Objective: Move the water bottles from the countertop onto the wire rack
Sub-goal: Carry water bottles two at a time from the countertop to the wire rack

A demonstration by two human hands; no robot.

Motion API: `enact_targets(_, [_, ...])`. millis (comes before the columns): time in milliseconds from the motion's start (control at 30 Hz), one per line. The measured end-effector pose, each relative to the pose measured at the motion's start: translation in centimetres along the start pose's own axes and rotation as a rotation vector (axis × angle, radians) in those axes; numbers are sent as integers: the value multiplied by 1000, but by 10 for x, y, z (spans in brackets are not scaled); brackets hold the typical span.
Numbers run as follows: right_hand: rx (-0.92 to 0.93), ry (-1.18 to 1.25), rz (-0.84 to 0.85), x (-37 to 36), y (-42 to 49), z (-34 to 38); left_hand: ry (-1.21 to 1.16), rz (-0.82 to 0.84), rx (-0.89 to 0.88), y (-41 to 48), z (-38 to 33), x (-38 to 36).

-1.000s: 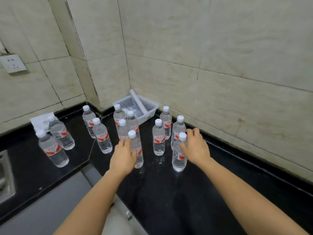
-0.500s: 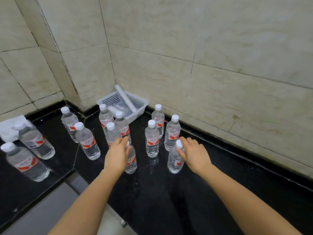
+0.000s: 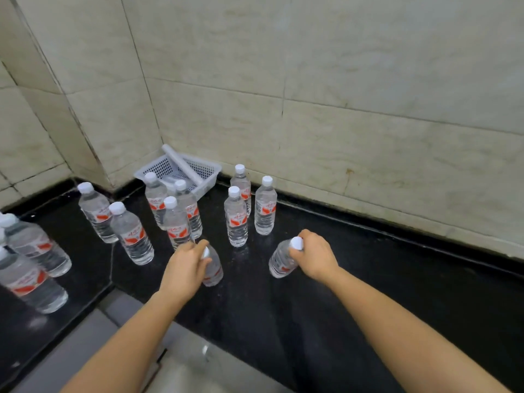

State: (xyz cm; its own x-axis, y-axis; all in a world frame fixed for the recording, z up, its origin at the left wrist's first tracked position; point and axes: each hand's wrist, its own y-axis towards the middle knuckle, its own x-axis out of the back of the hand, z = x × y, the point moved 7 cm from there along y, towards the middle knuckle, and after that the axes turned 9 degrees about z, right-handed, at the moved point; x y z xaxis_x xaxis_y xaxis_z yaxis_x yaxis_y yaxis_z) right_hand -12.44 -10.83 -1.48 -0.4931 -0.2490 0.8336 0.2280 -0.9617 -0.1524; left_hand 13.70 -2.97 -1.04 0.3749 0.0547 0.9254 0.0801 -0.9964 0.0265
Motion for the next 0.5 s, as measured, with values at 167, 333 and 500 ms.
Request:
enact_targets(167, [-102, -3, 65, 24, -57, -40, -53, 45, -139, -21, -59, -11])
enact_targets(333, [-184, 34, 93, 53, -140, -92, -194, 109, -324, -59, -142, -45])
enact_targets(500, [-240, 96, 13, 109, -225, -141, -376, 111, -513, -95, -255, -63])
